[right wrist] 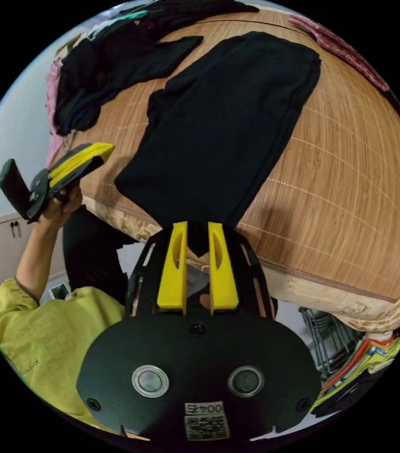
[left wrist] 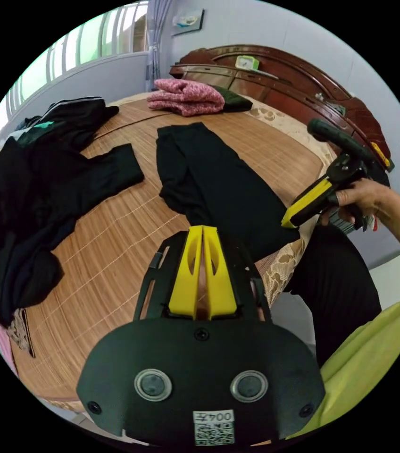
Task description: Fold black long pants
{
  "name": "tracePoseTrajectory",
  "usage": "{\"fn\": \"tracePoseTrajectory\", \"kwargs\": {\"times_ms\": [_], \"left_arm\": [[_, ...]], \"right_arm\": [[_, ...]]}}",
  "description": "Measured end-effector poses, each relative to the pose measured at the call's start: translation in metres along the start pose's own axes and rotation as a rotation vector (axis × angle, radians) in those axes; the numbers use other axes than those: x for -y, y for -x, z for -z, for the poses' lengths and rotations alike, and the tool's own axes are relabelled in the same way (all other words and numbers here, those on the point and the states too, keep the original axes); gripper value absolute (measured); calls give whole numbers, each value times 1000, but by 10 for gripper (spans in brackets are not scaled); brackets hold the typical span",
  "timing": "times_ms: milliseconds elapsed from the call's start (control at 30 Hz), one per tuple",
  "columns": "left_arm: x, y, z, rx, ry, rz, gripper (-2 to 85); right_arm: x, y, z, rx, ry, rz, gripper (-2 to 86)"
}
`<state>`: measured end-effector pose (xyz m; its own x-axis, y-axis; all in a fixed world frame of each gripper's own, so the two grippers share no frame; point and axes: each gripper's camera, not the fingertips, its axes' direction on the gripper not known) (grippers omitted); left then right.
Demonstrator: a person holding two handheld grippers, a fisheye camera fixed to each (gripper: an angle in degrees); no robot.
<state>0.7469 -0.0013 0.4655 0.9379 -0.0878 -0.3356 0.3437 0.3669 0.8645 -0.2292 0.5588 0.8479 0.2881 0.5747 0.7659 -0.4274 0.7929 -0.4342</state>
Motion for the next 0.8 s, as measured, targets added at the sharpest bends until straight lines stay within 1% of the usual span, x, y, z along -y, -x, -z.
{"fn": "tracePoseTrajectory", "kwargs": {"times_ms": [67,200,267,333,400,533,600,667,700,767,800], "left_arm": [[-4,1,10,60,20,34,4],[-11,-13,8,202,200,11,6],[-14,-21,-4,226,285,-5,6],[-15,-34,-6,242,276,-28,7],[-11,-45,-6,262,279,-47,7],[-10,-68,-6,277,232,-72,12],[-12,-72,-2,263,201,-15,17],[-14,-79,2,252,184,-37,29],[-14,-85,7,225,171,-68,41],[-15,-100,25,162,84,-104,63],[-15,-115,40,152,-2,-152,70]], "right_arm": [[-18,-5,18,-50,-35,-16,61],[-41,-5,42,-150,-41,8,56],[-54,-12,55,-210,-57,10,54],[-61,-21,62,-209,-38,-17,60],[-69,-30,75,-181,-59,-36,65],[-96,-54,113,-90,-97,-66,80],[-113,-68,130,22,-132,-84,82],[-136,-91,146,221,-179,-121,85],[-141,-97,149,264,-192,-137,85],[-159,-121,164,374,-254,-217,84],[-163,-126,167,392,-262,-236,83]]}}
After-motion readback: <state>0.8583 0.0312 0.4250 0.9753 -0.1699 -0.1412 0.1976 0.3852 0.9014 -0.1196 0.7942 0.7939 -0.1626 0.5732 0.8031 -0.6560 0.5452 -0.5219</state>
